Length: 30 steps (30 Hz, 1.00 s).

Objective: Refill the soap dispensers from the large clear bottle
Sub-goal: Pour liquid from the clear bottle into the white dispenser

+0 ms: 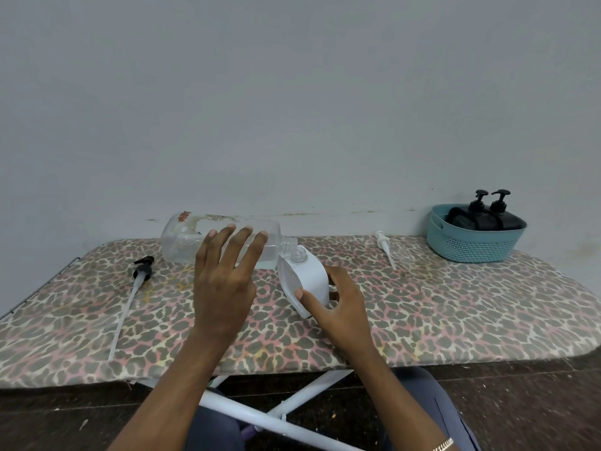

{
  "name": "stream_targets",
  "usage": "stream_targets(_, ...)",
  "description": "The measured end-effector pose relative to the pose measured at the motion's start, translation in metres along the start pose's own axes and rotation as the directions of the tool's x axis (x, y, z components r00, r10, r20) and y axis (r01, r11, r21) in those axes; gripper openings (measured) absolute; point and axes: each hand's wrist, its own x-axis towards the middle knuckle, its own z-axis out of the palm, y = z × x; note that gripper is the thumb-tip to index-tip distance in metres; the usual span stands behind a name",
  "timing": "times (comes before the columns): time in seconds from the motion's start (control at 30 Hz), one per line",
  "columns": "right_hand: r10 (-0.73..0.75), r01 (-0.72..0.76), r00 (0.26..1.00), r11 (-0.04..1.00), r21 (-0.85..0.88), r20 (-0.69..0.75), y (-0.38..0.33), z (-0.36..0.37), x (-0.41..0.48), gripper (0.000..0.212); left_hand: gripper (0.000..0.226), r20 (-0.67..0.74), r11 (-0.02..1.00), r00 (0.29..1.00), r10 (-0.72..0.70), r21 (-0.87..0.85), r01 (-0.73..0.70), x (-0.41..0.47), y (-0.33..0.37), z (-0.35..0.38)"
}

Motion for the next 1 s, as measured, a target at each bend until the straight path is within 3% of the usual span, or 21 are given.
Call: stream_targets(1.0,0.0,0.0,1.0,1.0,0.001,0.002,-0.001,-0.001,-0.0007,0.048,0.065,-0.02,1.0,1.0,0.009,0.004,-0.009,-0.0001,0.0011,-0.0005)
